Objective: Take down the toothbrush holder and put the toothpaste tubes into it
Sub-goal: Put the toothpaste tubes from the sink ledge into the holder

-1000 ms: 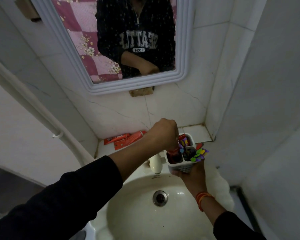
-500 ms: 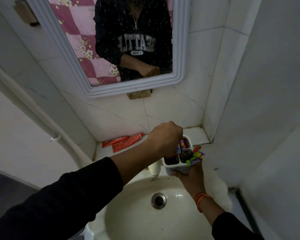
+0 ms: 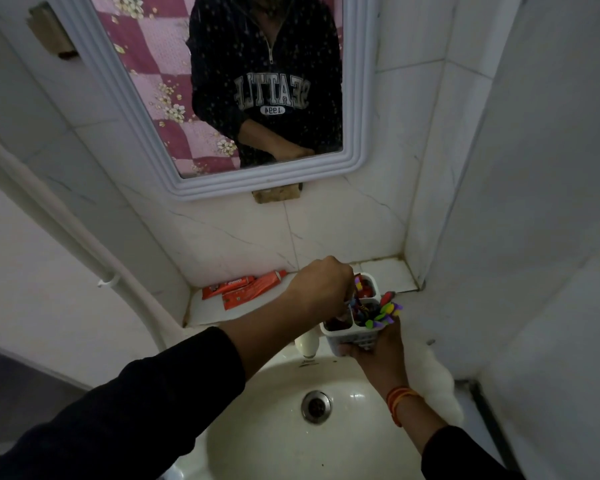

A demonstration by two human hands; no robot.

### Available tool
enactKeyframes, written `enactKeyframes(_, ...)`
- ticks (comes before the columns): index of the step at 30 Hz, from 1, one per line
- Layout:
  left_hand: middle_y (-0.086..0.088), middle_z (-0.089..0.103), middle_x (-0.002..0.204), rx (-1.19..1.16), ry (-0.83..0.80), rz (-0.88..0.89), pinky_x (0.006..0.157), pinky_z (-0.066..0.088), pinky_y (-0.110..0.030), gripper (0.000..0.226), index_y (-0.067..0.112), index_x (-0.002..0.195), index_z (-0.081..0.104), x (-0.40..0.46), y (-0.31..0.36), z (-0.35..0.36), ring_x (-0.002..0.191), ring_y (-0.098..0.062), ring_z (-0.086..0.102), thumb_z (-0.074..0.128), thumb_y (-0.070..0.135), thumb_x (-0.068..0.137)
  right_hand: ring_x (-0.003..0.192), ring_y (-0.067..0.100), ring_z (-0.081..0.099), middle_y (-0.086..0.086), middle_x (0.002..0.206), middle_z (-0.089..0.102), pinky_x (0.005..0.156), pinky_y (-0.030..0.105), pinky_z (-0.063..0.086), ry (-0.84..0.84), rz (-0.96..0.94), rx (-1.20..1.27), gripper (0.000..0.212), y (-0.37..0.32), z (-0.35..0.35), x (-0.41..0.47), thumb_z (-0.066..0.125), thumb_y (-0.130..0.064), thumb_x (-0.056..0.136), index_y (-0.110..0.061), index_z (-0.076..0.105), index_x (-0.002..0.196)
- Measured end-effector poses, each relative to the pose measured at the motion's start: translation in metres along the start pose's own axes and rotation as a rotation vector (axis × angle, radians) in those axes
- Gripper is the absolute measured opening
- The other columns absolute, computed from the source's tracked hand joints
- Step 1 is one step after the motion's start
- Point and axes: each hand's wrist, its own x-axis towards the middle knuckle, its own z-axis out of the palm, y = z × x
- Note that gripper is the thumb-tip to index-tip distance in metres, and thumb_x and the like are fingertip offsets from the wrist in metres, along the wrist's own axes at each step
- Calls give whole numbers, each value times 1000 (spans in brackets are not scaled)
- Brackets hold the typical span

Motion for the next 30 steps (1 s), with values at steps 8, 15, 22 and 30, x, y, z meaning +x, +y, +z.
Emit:
enactKeyframes(8,-3,69,105,-73,-162,-28,62,46,-27,32,23,106,80,0,-2,20,81,-18,63,84,29,75,115,5,62,-8,128,59,86,-6,46,-3,-8,30,111,-2,0,1,98,9,51,-13,42,144)
enactKeyframes(15,-7,68,101,70,-177,51,71,60,-34,33,21,109,78,-2,1,19,84,-23,67,81,29,77,127,22,62,3,135,61,99,6,51,-25,-8,28,112,3,-1,2,99,6,52,-2,43,148)
enactKeyframes(22,5,81,102,-153,-169,82,88,53,-21,24,21,104,83,16,-31,-11,94,-9,73,82,22,80,131,25,65,9,138,65,104,53,59,-29,-6,41,109,0,-3,5,98,9,52,-3,45,147)
enactKeyframes(30,-14,70,126,-94,-72,-251,100,49,-29,30,4,118,74,33,-128,27,114,-29,67,62,12,91,121,5,69,-14,127,72,87,18,62,-40,-25,128,93,-10,-1,0,101,-17,52,-15,59,135)
